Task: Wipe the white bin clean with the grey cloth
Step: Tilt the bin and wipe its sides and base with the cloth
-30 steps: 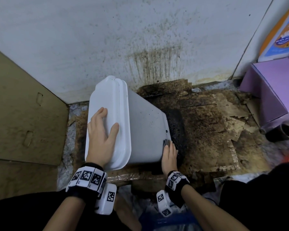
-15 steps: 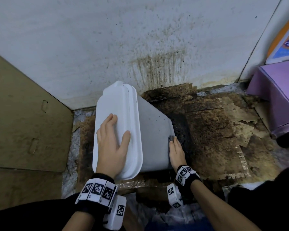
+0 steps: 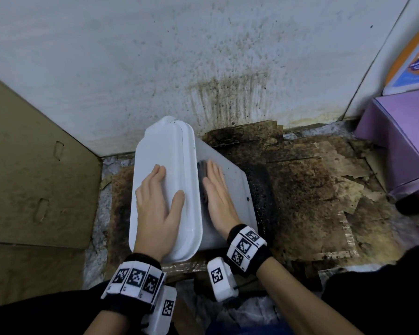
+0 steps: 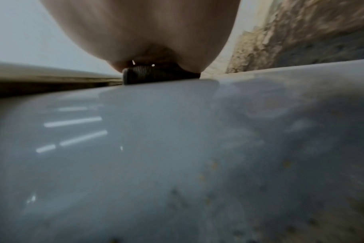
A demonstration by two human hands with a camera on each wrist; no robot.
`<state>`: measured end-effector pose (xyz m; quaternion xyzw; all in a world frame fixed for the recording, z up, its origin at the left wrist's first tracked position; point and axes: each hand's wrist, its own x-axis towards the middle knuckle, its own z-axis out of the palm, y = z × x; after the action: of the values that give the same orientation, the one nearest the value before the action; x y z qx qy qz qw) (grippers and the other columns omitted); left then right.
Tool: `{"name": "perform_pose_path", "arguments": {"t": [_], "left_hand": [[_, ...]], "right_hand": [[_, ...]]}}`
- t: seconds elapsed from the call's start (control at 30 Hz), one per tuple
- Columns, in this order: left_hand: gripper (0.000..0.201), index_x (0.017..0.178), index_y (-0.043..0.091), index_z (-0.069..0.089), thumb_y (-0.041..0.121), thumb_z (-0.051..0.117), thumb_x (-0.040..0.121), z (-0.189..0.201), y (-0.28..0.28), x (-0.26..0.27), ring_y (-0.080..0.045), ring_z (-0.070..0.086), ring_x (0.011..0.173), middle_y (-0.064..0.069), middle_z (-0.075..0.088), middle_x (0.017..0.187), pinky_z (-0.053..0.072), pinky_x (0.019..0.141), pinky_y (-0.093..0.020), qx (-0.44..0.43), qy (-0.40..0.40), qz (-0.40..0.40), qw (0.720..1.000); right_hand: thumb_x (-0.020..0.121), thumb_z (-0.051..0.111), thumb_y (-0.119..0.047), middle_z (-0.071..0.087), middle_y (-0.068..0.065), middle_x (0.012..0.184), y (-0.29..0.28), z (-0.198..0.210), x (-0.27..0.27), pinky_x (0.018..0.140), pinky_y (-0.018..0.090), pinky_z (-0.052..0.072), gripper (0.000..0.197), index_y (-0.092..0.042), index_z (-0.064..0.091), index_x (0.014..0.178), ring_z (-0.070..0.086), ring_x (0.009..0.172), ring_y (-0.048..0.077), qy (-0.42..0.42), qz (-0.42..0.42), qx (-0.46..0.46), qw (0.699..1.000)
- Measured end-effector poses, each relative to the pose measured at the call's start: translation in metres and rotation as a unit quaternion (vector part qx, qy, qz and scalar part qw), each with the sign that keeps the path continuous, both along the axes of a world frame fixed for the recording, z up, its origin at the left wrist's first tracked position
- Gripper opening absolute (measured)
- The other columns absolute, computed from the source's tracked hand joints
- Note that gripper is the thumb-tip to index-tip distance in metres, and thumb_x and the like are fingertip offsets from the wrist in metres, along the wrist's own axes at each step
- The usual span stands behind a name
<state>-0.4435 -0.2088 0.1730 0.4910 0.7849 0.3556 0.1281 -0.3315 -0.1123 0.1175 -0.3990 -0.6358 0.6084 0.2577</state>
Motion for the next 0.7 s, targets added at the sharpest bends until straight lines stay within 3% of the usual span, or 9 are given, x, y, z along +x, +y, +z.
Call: {"name": "perform_pose_path", "arguments": {"t": [0.07,0.23,0.37,0.47,0.53,0.7], "left_hand": [[0.066,0.150,0.016,0.034,0.050,0.039,0.094,0.000,-0.001,-0.001,-0.013,0.022,0.146,0.000,0.032,0.157,0.016,0.119,-0.029,-0.002,-0.002,-0.001,1.000],[0.066,0.150,0.017,0.034,0.051,0.039,0.093,0.002,-0.002,-0.004,-0.012,0.022,0.145,0.002,0.032,0.156,0.018,0.119,-0.031,-0.003,-0.010,0.003,1.000],[0.065,0.150,0.021,0.033,0.052,0.040,0.093,0.002,-0.004,-0.005,-0.008,0.021,0.145,0.006,0.031,0.156,0.018,0.118,-0.030,-0.003,-0.028,0.004,1.000],[0.065,0.150,0.023,0.033,0.052,0.041,0.093,0.002,-0.004,-0.005,-0.007,0.022,0.145,0.007,0.032,0.156,0.019,0.118,-0.030,-0.003,-0.026,0.006,1.000],[0.065,0.150,0.023,0.033,0.052,0.042,0.093,0.003,-0.002,-0.003,-0.009,0.023,0.145,0.007,0.032,0.156,0.020,0.119,-0.032,-0.005,-0.020,0.004,1.000],[0.066,0.150,0.021,0.035,0.053,0.040,0.093,0.004,-0.002,-0.004,-0.005,0.021,0.146,0.007,0.032,0.156,0.020,0.120,-0.034,-0.004,-0.023,0.004,1.000]], "right_hand": [[0.109,0.022,-0.031,-0.005,-0.021,0.162,0.002,0.007,-0.001,0.119,0.019,-0.007,0.053,-0.026,0.002,0.158,-0.012,0.149,-0.003,0.022,0.036,0.022,0.999],[0.109,0.019,-0.033,-0.012,-0.015,0.164,0.016,-0.028,0.013,0.120,0.018,-0.008,0.054,-0.024,-0.003,0.158,-0.014,0.149,-0.003,-0.029,0.081,0.107,0.991],[0.109,0.017,-0.036,-0.015,-0.010,0.164,0.038,-0.072,0.033,0.124,0.031,-0.007,0.055,-0.024,-0.007,0.157,-0.015,0.150,0.004,-0.106,0.070,0.049,0.991],[0.108,0.016,-0.037,-0.016,-0.005,0.164,0.053,-0.092,0.049,0.122,0.031,-0.011,0.056,-0.020,-0.010,0.156,-0.016,0.151,0.011,-0.156,0.055,-0.064,0.984],[0.108,0.016,-0.040,-0.017,-0.004,0.164,0.058,-0.096,0.050,0.122,0.034,-0.011,0.058,-0.020,-0.009,0.156,-0.017,0.151,0.014,-0.164,0.032,-0.117,0.979],[0.108,0.015,-0.038,-0.015,-0.004,0.165,0.063,-0.084,0.031,0.122,0.041,-0.011,0.056,-0.020,-0.006,0.157,-0.019,0.151,0.018,-0.154,0.000,-0.131,0.979]]}}
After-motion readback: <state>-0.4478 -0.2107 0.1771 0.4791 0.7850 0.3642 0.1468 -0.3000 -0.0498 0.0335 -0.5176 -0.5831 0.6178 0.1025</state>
